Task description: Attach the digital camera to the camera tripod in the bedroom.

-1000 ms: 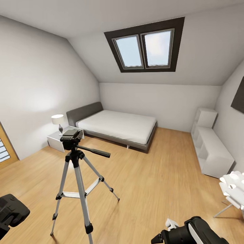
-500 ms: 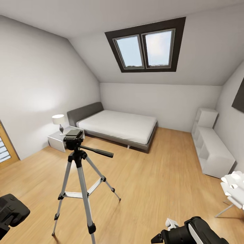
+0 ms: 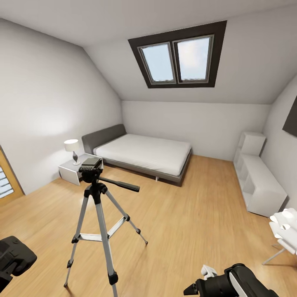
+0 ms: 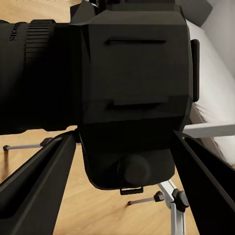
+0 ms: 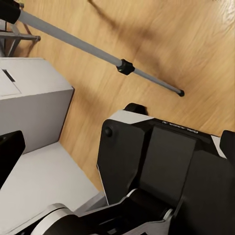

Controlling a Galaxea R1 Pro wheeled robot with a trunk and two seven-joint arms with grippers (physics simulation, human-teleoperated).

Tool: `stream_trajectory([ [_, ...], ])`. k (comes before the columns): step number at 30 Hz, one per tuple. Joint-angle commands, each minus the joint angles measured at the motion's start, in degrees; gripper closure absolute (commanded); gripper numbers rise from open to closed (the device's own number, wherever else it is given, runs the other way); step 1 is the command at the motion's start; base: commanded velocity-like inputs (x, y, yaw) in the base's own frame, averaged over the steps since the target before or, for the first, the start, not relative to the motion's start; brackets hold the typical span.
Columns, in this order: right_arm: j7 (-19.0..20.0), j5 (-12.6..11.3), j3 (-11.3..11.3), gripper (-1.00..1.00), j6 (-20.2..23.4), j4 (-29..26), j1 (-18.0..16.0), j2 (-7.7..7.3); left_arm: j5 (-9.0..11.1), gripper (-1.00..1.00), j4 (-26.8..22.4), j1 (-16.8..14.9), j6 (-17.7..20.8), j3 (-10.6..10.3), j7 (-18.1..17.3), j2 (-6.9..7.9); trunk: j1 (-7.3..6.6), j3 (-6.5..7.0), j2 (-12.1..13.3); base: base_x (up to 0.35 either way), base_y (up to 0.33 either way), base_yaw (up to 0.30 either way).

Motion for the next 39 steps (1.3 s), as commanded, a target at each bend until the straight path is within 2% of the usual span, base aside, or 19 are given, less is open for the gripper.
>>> stream_trajectory([
  [1, -0.26, -0.58, 0.23, -1.00, 0.36, -0.04, -0.04, -0.07, 0.46, 1.00, -0.05, -0.02, 0.45, 0.08, -0.13, 0.00, 0.03, -0.09, -0.10, 0.000, 0.002, 0.000],
  [17, -0.26, -0.58, 0.23, -1.00, 0.31, -0.04, -0.04, -0.07, 0.41, 1.00, -0.05, -0.02, 0.36, 0.08, -0.20, -0.06, 0.03, -0.09, -0.10, 0.078, 0.107, 0.000],
  [39, -0.26, -0.58, 0.23, -1.00, 0.23, -0.04, -0.04, -0.03, 0.39, 1.00, -0.05, -0.02, 0.41, -0.02, -0.10, -0.05, 0.03, -0.09, -0.10, -0.002, 0.040, 0.000],
])
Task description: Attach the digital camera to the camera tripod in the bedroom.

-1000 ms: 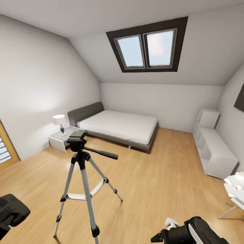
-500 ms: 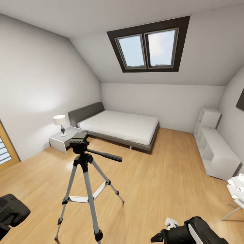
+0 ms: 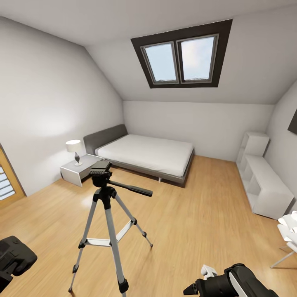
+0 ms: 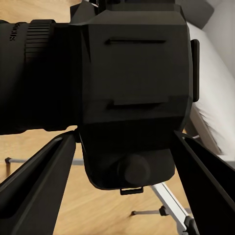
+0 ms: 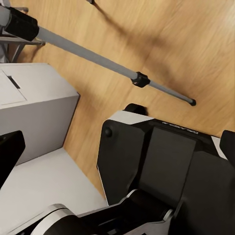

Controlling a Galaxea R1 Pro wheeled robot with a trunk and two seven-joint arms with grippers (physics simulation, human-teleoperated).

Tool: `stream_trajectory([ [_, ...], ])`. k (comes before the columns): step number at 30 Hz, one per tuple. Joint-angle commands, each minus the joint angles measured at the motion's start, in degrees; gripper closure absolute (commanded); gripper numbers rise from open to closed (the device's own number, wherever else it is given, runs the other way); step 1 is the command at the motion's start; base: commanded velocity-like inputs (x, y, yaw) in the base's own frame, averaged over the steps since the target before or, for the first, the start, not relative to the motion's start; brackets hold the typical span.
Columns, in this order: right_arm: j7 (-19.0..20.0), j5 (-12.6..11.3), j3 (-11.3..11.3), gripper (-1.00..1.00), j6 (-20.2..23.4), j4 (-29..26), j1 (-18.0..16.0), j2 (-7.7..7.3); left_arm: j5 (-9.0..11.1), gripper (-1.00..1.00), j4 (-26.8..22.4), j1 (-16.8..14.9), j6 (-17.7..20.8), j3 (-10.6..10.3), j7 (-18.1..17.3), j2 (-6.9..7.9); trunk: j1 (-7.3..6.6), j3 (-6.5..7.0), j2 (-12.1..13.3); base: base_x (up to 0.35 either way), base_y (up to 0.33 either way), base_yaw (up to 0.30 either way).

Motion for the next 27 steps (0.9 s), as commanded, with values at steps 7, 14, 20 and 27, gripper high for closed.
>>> stream_trajectory([
  [7, -0.26, -0.58, 0.23, -1.00, 0.39, -0.04, -0.04, -0.06, 0.46, 1.00, 0.08, -0.02, 0.39, 0.03, -0.05, -0.04, 0.03, -0.09, -0.11, -0.002, 0.007, 0.000],
  [14, -0.26, -0.58, 0.23, -1.00, 0.39, -0.04, -0.04, -0.06, 0.46, 1.00, 0.16, -0.02, 0.40, 0.01, -0.15, 0.00, 0.03, -0.09, -0.11, 0.000, 0.001, 0.000],
  [20, -0.28, -0.57, 0.23, -1.00, 0.40, -0.04, -0.04, -0.06, 0.46, 1.00, 0.20, -0.02, 0.45, -0.06, -0.20, 0.09, 0.03, -0.09, -0.11, 0.062, 0.076, -0.061],
  [27, -0.26, -0.59, 0.23, -1.00, 0.45, -0.04, -0.04, -0.09, 0.46, 1.00, 0.21, -0.02, 0.35, -0.31, -0.25, 0.05, 0.03, -0.09, -0.11, 0.054, 0.063, -0.133],
])
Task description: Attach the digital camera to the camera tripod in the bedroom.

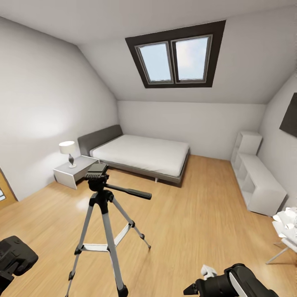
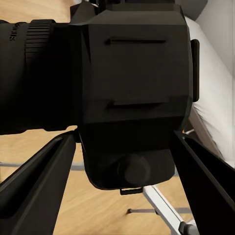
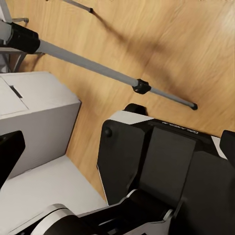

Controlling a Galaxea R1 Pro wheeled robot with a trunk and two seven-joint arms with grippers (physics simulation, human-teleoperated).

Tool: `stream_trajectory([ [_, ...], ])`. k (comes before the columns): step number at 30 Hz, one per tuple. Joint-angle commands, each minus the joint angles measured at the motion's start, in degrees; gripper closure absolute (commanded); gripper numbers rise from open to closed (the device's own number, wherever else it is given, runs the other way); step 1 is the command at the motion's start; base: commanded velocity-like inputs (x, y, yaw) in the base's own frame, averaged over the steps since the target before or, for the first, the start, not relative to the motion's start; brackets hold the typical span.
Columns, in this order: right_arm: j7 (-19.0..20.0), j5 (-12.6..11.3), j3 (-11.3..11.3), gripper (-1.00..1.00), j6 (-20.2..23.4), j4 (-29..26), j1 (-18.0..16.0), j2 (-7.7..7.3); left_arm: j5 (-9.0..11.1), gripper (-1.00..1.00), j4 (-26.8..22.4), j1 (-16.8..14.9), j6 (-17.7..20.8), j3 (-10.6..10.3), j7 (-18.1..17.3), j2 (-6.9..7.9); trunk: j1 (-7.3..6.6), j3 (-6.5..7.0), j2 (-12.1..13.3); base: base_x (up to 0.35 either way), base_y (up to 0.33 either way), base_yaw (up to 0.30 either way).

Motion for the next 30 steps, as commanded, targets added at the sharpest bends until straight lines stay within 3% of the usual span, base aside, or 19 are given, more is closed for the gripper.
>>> stream_trajectory([
  [1, -0.26, -0.58, 0.23, -1.00, 0.38, -0.04, -0.05, -0.06, 0.46, 1.00, -0.05, -0.02, 0.42, 0.07, -0.11, 0.00, 0.04, -0.09, -0.10, 0.016, 0.019, -0.056],
  [17, -0.26, -0.61, 0.23, -1.00, -0.04, -0.04, -0.01, -0.06, 0.46, 1.00, -0.04, -0.02, 0.45, 0.04, -0.16, 0.03, 0.04, -0.09, -0.10, 0.004, 0.040, -0.014],
  [25, 2.31, -1.10, -2.34, -1.00, 2.41, 2.56, 1.32, -2.67, 0.41, 1.00, 1.55, 2.66, 2.65, 2.69, 2.49, -2.55, 0.04, -0.09, -0.11, 0.000, 0.000, 0.000],
  [30, 3.92, -1.10, -2.49, -1.00, 3.21, 3.54, 1.32, -3.66, 0.48, 1.00, 1.55, 4.30, 2.65, 3.24, 2.49, -2.65, 0.04, -0.09, -0.11, 0.000, 0.000, 0.000],
])
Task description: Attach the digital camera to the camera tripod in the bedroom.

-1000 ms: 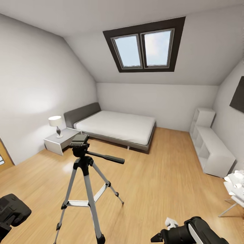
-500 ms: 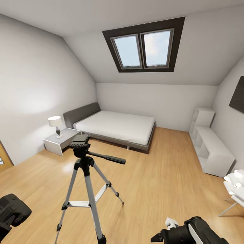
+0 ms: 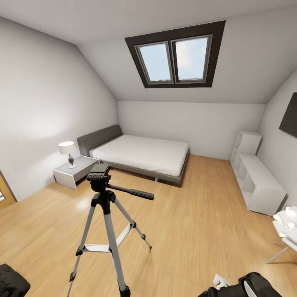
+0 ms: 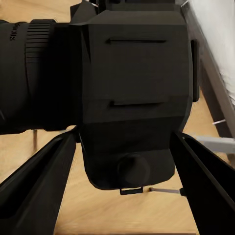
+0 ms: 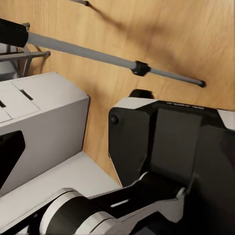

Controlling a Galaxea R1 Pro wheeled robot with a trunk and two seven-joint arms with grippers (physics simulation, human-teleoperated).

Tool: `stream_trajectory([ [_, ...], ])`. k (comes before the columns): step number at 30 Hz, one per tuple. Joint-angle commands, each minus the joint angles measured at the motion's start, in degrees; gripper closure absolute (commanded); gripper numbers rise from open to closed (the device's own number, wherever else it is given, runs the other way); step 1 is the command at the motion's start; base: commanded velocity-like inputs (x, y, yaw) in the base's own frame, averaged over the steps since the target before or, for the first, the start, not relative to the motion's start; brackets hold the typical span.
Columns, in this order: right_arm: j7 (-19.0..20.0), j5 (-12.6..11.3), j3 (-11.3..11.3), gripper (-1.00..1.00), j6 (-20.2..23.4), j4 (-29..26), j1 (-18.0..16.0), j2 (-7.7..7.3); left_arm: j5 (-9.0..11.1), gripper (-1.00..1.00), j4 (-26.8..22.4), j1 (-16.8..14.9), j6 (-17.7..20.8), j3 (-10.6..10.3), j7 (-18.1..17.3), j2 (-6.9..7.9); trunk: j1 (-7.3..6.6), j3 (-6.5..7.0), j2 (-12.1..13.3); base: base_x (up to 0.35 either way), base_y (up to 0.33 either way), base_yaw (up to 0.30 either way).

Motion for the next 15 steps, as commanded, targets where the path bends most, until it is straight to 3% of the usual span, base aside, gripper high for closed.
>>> stream_trajectory([
  [1, 0.09, -0.57, 0.26, -1.00, 0.39, -0.04, -0.04, -0.07, 0.46, 1.00, -0.06, 0.32, 0.39, 0.08, -0.14, 0.00, 0.04, -0.09, -0.10, 0.000, 0.000, 0.000],
  [7, 2.01, -0.57, 0.26, -1.00, 0.39, -0.04, -0.04, -0.07, 0.46, 1.00, -0.06, 2.27, 0.39, 0.08, -0.14, 0.00, 0.04, -0.09, -0.10, 0.000, 0.000, 0.000],
  [15, 4.58, -0.57, 0.26, -1.00, 0.39, -0.04, -0.04, -0.07, 0.46, 1.00, -0.06, 2.29, 0.39, 0.08, -0.14, 0.00, 0.04, -0.09, -0.10, 0.000, 0.000, 0.000],
])
